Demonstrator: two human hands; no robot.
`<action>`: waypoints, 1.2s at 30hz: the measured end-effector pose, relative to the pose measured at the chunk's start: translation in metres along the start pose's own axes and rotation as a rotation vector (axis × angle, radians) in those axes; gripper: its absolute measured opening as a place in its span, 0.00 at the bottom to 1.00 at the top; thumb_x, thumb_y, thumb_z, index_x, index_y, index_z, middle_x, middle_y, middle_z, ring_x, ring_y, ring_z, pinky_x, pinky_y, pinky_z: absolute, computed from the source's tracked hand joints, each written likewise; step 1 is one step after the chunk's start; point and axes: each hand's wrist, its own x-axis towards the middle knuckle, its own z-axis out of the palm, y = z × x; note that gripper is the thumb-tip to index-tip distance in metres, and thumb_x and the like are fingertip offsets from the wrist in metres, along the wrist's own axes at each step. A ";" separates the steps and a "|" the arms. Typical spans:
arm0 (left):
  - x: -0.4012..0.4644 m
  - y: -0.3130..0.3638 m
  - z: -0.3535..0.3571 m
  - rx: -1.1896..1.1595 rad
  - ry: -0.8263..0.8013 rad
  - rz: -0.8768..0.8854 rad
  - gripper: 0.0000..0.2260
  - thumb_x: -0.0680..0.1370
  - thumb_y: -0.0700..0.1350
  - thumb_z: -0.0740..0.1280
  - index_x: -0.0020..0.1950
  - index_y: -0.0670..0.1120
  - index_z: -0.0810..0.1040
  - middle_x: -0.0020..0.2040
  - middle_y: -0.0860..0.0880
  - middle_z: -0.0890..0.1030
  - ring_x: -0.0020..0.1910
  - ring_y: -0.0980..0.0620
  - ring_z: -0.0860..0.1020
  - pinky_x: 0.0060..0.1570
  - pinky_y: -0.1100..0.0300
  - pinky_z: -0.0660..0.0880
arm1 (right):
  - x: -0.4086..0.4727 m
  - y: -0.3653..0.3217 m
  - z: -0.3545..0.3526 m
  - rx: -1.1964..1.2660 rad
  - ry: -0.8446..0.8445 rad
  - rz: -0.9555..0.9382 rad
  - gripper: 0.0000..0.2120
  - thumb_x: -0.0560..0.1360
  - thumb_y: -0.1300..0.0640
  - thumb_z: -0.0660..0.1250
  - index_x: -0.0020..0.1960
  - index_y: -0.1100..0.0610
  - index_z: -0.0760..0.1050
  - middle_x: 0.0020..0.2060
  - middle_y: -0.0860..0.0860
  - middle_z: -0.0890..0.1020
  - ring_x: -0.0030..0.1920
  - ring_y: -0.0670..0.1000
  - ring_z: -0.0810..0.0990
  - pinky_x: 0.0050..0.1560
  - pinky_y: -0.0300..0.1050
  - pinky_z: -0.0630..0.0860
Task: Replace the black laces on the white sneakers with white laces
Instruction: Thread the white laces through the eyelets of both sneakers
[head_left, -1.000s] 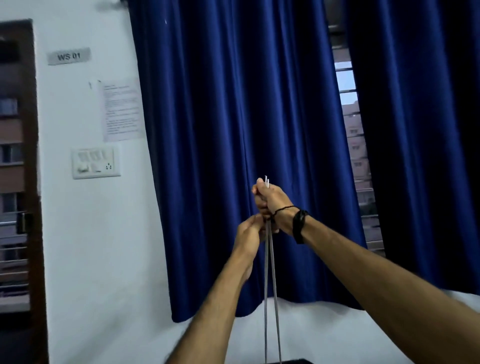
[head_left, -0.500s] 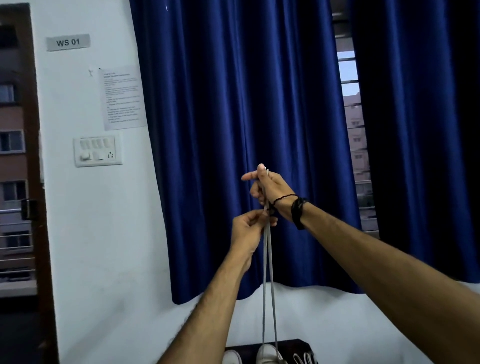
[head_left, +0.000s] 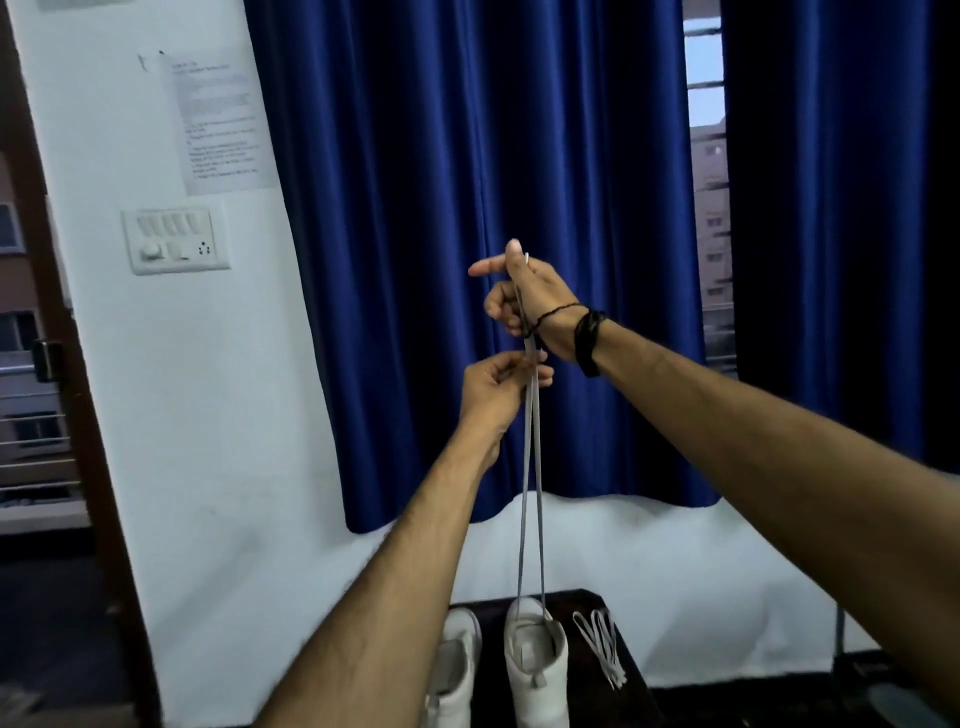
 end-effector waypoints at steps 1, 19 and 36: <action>-0.001 0.000 0.000 0.008 0.002 0.005 0.06 0.80 0.38 0.66 0.52 0.39 0.82 0.42 0.41 0.84 0.40 0.51 0.83 0.46 0.62 0.78 | -0.001 -0.001 0.001 -0.001 0.007 0.005 0.27 0.83 0.43 0.45 0.58 0.60 0.76 0.26 0.52 0.76 0.22 0.46 0.67 0.23 0.37 0.66; -0.037 -0.059 -0.099 0.463 0.570 -0.294 0.09 0.72 0.49 0.67 0.43 0.46 0.83 0.33 0.46 0.81 0.29 0.49 0.79 0.36 0.52 0.80 | -0.070 0.110 -0.033 -0.040 0.007 0.508 0.25 0.83 0.42 0.47 0.51 0.57 0.76 0.22 0.49 0.70 0.17 0.45 0.60 0.21 0.32 0.57; -0.089 -0.201 -0.081 1.198 -0.254 -0.738 0.16 0.68 0.52 0.74 0.52 0.46 0.82 0.54 0.46 0.81 0.50 0.47 0.80 0.50 0.59 0.76 | -0.194 0.277 -0.011 -0.907 -0.609 0.871 0.14 0.74 0.56 0.69 0.56 0.61 0.82 0.53 0.58 0.83 0.47 0.53 0.80 0.40 0.42 0.76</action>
